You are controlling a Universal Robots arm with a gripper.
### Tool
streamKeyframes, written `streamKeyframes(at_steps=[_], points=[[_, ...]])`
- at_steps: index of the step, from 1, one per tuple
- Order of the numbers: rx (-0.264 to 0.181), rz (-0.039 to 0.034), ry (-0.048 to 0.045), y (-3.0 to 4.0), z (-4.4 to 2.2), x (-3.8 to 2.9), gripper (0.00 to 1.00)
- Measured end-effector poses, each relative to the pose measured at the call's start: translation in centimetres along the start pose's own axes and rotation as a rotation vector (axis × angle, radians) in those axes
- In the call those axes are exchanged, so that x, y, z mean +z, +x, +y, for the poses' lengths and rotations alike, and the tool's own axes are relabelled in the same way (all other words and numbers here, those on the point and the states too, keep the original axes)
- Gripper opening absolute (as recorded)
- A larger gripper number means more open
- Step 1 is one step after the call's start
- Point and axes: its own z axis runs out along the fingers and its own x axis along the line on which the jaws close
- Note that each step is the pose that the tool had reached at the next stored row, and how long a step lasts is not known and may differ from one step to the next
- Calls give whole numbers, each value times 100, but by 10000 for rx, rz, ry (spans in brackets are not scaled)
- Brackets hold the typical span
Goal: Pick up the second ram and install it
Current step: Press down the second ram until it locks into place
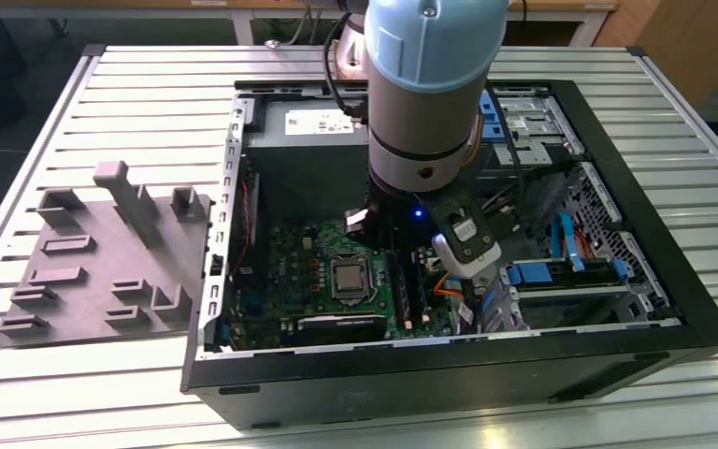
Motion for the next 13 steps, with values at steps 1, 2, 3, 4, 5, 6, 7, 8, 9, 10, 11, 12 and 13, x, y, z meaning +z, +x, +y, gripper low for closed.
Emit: streamKeyframes(at_steps=[1,2,3,4,5,6,7,8,9,10,11,12,13], points=[[0,0,0,0,-4,0,11],[0,1,1,0,-8,-1,11],[0,0,0,0,-12,-1,11],[0,0,0,0,-16,-2,11],[0,0,1,0,-20,-2,11],[0,0,1,-1,-24,-2,11],[0,1,1,-1,-28,-3,11],[0,0,0,-1,-31,-3,11],[0,0,1,-1,-35,-3,11],[0,0,0,-1,-39,-3,11],[0,0,0,-1,-42,-4,11],[0,0,0,-1,-46,-4,11],[0,0,-1,-1,-49,-4,11]])
